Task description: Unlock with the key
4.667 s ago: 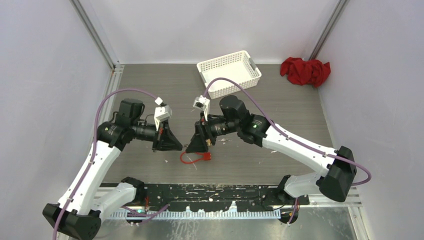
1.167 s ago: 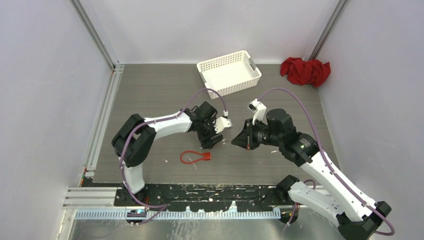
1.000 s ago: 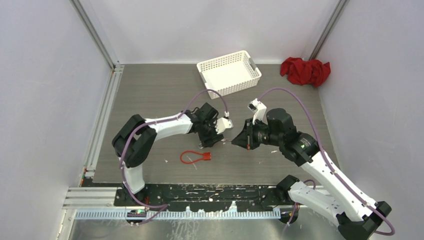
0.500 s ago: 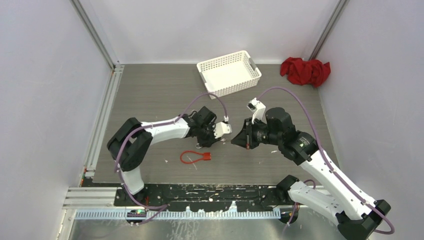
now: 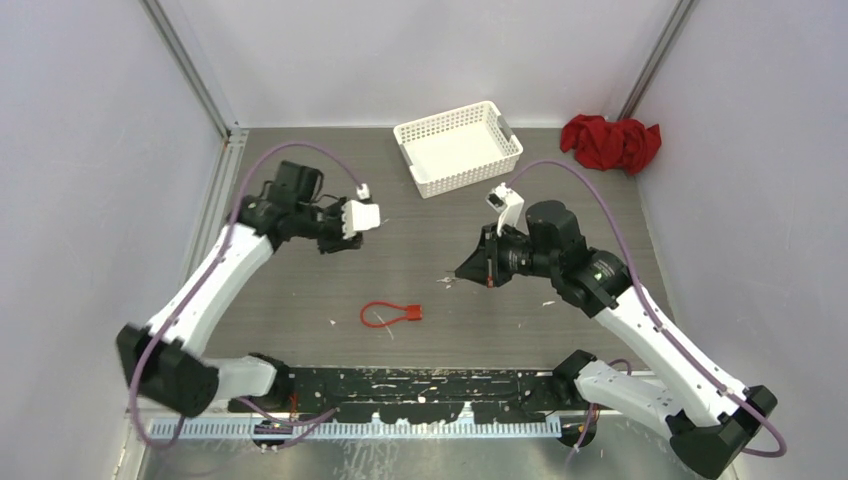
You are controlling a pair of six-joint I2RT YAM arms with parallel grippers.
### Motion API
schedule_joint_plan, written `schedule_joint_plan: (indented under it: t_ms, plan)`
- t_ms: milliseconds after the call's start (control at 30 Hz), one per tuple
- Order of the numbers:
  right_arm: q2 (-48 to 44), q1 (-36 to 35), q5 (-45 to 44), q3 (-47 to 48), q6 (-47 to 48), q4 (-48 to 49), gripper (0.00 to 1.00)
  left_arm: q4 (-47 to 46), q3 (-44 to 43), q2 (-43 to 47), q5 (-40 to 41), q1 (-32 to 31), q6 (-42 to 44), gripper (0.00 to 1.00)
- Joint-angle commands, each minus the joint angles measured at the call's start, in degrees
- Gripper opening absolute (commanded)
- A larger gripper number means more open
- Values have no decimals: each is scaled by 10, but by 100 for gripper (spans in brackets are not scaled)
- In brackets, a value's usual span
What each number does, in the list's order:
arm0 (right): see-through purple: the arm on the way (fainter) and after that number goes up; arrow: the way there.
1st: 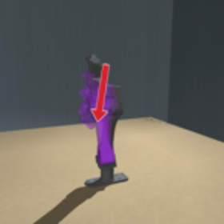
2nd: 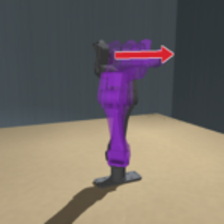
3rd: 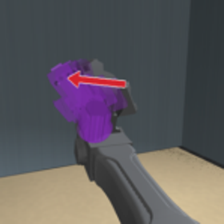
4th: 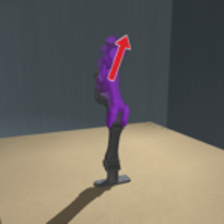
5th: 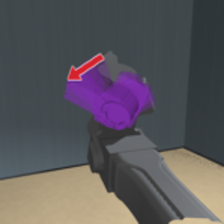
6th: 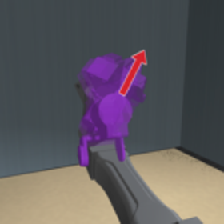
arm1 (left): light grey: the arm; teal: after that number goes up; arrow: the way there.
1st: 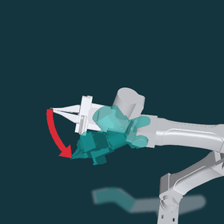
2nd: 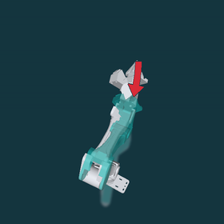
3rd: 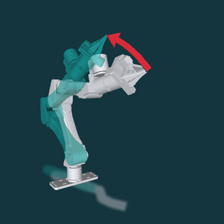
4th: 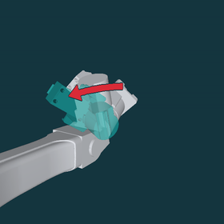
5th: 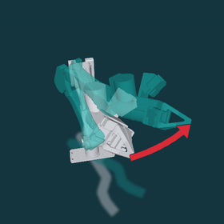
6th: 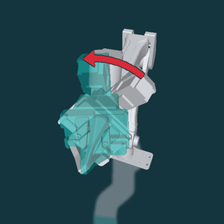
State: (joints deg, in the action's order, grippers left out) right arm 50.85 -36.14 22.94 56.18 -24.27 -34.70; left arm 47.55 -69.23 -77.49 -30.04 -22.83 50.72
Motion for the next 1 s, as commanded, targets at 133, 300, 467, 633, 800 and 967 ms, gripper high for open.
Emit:
schedule_joint_plan:
  t_ms: [133, 300, 467, 633, 800, 967]
  plan:
    - [37, 5, 42, 42, 37, 33, 1, 16, 55, 247, -294, 3, 253, 0]
    - [30, 6, 59, 40, 55, 33, 1, 25, 71, 311, -367, 2, 320, 0]
    - [33, 8, 82, 34, 68, 41, 1, 11, 92, 345, -405, -4, 369, 0]
    - [47, 9, 108, 34, 75, 60, 1, 13, 81, 324, -403, -6, 376, 0]
    - [54, 9, 120, 42, 75, 73, 1, 7, 83, 304, -405, -6, 393, 0]
    - [62, 9, 132, 61, 84, 65, 1, -8, 88, 289, -404, -7, 421, 0]
